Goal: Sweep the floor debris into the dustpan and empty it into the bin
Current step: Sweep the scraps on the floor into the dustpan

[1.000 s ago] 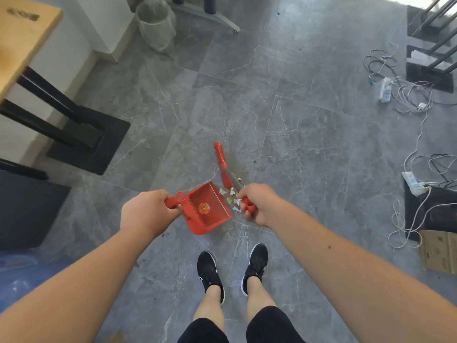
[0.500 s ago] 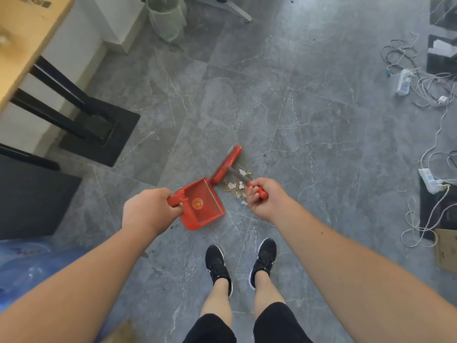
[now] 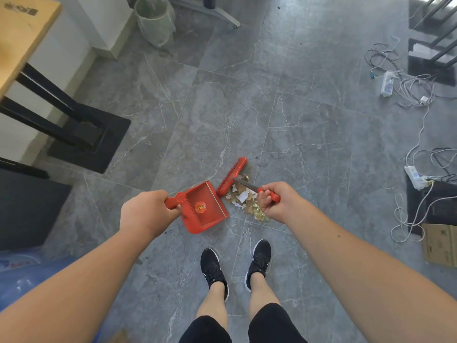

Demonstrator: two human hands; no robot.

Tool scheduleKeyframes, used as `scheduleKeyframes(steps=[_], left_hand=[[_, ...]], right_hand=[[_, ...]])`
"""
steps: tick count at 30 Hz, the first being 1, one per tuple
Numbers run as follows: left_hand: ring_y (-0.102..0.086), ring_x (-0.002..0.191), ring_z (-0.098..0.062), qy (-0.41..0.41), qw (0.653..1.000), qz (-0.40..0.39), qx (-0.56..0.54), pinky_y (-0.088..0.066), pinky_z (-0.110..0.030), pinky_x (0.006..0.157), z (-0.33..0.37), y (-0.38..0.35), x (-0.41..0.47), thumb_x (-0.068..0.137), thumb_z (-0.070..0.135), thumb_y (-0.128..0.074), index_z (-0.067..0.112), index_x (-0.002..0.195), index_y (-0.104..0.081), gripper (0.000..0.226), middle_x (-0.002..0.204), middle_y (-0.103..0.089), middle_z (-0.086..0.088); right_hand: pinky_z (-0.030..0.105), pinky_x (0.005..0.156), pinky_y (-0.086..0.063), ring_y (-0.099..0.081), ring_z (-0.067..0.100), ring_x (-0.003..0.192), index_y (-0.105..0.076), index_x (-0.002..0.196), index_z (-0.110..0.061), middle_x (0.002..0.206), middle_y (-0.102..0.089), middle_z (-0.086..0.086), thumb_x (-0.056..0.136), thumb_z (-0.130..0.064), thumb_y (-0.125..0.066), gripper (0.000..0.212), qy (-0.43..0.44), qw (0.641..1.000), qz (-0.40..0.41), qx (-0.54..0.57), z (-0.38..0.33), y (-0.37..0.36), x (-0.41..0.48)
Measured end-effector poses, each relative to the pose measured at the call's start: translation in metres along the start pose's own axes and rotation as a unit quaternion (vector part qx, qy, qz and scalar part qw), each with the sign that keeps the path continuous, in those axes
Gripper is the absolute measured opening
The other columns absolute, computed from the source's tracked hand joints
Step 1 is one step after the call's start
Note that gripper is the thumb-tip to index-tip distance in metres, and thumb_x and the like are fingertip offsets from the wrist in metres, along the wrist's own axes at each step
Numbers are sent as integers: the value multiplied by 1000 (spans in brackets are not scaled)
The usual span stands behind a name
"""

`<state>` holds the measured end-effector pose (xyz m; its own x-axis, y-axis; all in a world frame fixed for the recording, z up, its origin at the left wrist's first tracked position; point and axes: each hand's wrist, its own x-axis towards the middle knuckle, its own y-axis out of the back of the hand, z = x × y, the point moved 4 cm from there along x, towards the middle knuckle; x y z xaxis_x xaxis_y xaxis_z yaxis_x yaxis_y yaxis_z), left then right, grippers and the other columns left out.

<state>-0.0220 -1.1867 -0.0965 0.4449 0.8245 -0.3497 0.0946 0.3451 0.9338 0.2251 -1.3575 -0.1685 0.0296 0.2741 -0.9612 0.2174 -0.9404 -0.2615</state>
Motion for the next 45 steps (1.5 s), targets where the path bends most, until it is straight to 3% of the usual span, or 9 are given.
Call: scheduleKeyframes(steps=[8,12,15,18,21,30,37,45], left_hand=[[-51,53,-15,1,1000,-6,-10,-37,-26,52,11,2,-1,83,51,-62,18,67,-58,37,58,-54,5],[-55,60,-18,7,1000,-7,-12,-40,-27,54,4,1,-4,82,52,-61,19,65,-56,38,61,-56,5],[-54,60,-18,18,1000,-5,-17,-40,-27,55,-7,0,-10,82,52,-61,19,63,-53,39,61,-55,5],[-54,62,-19,32,999,-4,-21,-39,-27,55,-19,-1,-15,82,52,-61,19,63,-52,39,61,-54,6],[-56,66,-23,62,998,-9,-33,-43,-29,59,-36,-2,-18,81,52,-60,18,64,-51,39,64,-55,5],[-54,63,-21,135,990,1,-51,-36,-28,55,-92,-10,-24,80,53,-58,16,62,-49,42,61,-54,3],[-52,61,-19,145,989,0,-39,-34,-28,54,-113,-16,-22,81,53,-59,17,63,-51,41,61,-54,4],[-57,64,-21,124,992,-5,-35,-42,-28,57,-98,-3,-10,80,53,-58,17,61,-50,41,61,-56,4]], right_hand=[[14,27,-36,-44,6,31,-42,92,-9,69,-41,4,95,-1,-40,9,9,1000,-1,-26,-22,-10,-20],[13,28,-36,-45,6,32,-41,104,-8,66,-42,5,94,1,-40,13,11,998,-15,-55,-21,-24,-26],[13,27,-34,-45,5,31,-44,91,-8,67,-41,3,94,-1,-39,9,-1,996,-44,-80,-9,-45,-25],[11,27,-31,-44,4,30,-42,79,-10,68,-39,1,96,-3,-39,19,-12,993,-68,-101,7,-75,-17],[12,27,-31,-44,4,30,-43,80,-10,69,-37,-1,97,-5,-39,18,-28,990,-93,-106,28,-108,-2],[13,26,-32,-44,4,30,-42,80,-10,69,-36,-2,99,-8,-39,19,-99,978,-150,-105,100,-181,63],[12,27,-30,-44,3,30,-42,80,-9,69,-35,-2,98,-6,-39,19,-94,981,-109,-131,119,-171,85],[12,26,-28,-43,3,28,-46,84,-6,69,-40,1,100,-8,-43,17,-74,986,-52,-139,76,-129,71]])
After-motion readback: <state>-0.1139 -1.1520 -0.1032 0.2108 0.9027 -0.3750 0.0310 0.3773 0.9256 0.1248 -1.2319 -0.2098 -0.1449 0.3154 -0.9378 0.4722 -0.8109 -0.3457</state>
